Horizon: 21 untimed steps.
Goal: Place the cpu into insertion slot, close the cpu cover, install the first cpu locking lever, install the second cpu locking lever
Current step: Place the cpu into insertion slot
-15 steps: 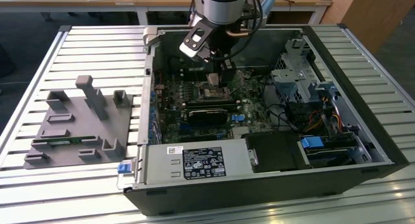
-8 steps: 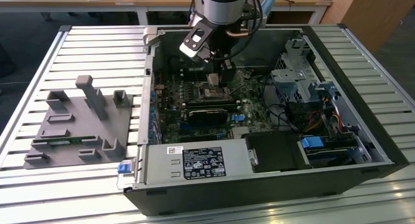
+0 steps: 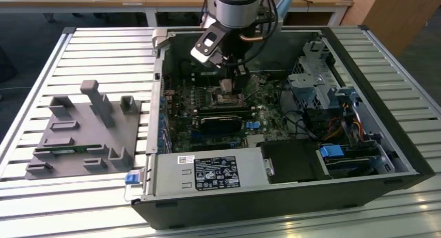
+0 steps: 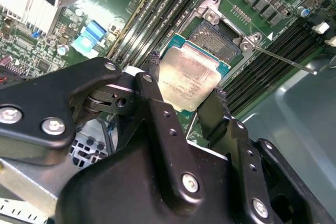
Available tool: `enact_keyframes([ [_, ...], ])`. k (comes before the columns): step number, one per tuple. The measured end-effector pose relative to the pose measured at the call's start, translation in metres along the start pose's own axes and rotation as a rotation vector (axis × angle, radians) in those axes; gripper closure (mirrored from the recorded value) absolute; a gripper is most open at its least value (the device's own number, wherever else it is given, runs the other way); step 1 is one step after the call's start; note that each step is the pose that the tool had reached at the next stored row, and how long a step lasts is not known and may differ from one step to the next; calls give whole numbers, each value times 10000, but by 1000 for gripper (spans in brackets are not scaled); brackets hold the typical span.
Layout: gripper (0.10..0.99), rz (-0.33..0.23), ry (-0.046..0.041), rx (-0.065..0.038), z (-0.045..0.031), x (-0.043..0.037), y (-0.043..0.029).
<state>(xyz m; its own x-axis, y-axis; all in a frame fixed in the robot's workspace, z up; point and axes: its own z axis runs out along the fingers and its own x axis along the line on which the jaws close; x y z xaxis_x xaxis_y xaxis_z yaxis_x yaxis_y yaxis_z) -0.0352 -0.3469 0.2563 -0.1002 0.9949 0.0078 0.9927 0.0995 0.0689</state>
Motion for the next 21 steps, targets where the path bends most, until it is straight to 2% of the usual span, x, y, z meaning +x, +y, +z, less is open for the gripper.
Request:
enact_keyframes([
  [5,549,185,-12,-3,91,67,1],
  [9,549,594,-42,-4,160,82,-2],
  [13,549,620,-43,-5,223,102,-6],
  [21,549,620,-33,-6,257,102,-9],
])
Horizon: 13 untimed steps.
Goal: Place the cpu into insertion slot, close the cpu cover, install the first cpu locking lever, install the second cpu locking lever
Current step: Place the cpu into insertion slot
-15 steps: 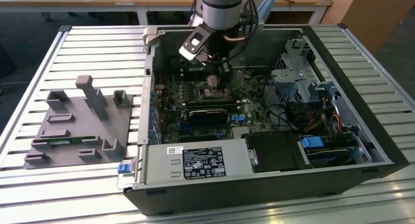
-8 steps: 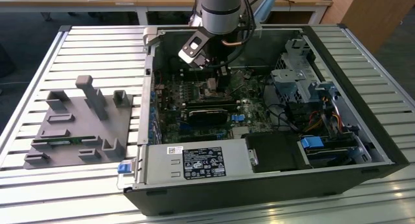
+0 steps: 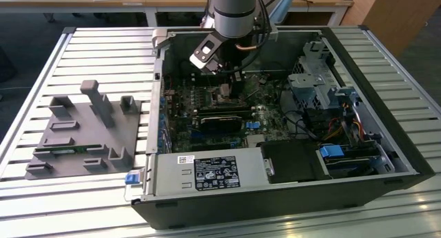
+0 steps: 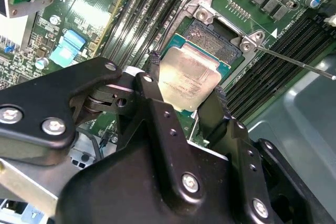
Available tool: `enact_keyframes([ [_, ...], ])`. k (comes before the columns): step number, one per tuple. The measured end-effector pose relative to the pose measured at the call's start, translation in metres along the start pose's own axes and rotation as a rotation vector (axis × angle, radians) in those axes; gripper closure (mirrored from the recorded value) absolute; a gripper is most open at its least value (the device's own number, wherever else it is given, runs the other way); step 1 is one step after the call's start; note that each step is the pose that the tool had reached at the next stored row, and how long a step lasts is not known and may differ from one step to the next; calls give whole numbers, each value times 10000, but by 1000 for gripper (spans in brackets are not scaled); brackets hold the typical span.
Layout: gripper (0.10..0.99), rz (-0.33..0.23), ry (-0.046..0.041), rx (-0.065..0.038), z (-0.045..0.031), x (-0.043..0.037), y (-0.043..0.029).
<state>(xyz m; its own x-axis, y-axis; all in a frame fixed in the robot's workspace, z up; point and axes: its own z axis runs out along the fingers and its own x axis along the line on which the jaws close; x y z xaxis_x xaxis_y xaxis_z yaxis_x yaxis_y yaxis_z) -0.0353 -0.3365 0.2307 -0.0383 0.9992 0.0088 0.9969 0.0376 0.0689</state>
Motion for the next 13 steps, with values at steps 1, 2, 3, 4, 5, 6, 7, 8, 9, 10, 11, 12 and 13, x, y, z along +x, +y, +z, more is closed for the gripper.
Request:
enact_keyframes([
  [1,549,0,2,0,2,0,0],
  [2,549,1,3,0,4,0,0],
  [3,549,2,4,-1,8,1,-4],
  [4,549,1,3,-1,12,1,-8],
  [5,549,1,3,0,15,1,-11],
  [6,549,0,3,0,20,1,-13],
  [7,549,0,3,0,28,2,-15],
  [8,549,-1,3,0,35,4,-16],
  [9,549,1,3,0,43,5,-20],
  [10,549,2,2,0,52,7,-23],
  [11,549,2,3,-1,60,11,-26],
  [12,549,2,1,1,69,17,-28],
  [13,549,2,1,1,79,26,-28],
])
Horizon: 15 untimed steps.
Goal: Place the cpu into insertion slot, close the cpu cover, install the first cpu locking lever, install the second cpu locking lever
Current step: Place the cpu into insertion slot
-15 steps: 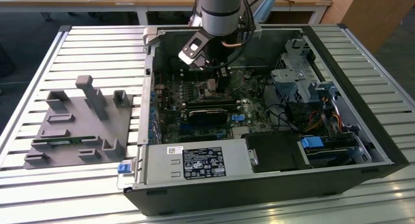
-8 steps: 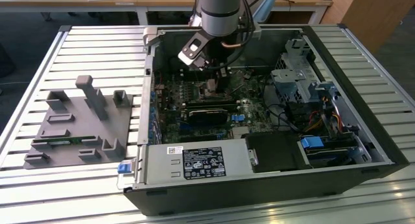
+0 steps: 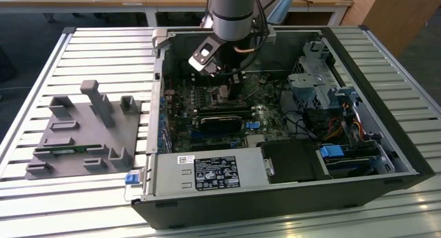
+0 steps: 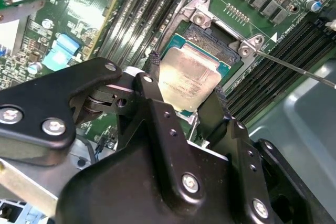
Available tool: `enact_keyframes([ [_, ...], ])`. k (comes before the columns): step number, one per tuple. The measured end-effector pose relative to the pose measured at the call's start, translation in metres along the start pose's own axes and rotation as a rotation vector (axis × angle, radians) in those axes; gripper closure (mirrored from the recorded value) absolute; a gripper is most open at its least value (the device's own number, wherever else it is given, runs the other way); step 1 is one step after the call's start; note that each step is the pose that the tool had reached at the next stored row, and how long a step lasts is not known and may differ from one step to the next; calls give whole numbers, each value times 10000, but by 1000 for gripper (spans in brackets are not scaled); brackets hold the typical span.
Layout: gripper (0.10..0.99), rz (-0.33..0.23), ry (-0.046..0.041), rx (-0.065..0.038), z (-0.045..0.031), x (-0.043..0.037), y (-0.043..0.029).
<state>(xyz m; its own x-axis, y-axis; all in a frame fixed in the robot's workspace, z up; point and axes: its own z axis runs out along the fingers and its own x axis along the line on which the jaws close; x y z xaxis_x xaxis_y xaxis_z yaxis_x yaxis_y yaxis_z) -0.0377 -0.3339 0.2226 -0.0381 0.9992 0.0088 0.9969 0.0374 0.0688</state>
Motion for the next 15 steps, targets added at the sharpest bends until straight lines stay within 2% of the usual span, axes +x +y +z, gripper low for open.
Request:
enact_keyframes([
  [8,549,8,-17,46,134,50,-7],
  [15,549,81,-23,51,159,59,-9],
])
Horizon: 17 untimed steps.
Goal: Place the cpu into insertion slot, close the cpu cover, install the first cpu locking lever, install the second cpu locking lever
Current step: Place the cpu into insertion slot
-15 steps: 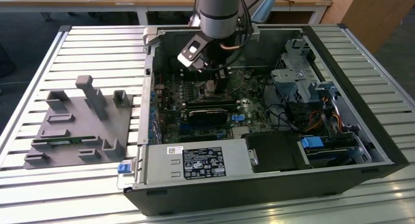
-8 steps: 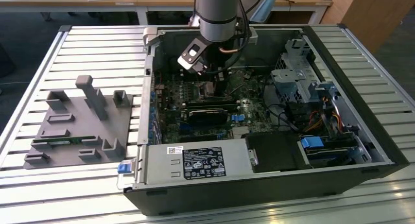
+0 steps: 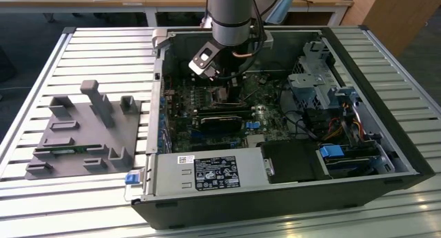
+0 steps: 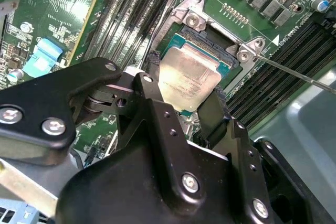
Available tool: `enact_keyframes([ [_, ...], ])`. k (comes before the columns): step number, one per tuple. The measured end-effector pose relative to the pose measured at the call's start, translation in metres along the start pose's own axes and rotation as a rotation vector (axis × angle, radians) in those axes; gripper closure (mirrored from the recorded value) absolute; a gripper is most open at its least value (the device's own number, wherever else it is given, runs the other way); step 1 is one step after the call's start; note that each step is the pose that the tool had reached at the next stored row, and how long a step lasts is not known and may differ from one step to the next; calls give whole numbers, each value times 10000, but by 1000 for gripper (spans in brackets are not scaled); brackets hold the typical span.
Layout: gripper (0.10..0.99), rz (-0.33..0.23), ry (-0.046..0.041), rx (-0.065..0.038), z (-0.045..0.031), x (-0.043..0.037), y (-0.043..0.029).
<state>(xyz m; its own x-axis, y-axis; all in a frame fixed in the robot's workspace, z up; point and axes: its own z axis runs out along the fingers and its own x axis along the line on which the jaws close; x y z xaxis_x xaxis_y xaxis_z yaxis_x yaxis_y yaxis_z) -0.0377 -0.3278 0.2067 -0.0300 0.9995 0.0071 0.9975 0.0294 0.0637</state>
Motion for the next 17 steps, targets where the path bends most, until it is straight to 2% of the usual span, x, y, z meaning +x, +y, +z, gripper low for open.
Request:
enact_keyframes([
  [7,549,122,-5,-2,13,40,0],
  [17,549,207,-14,-2,72,42,-11],
])
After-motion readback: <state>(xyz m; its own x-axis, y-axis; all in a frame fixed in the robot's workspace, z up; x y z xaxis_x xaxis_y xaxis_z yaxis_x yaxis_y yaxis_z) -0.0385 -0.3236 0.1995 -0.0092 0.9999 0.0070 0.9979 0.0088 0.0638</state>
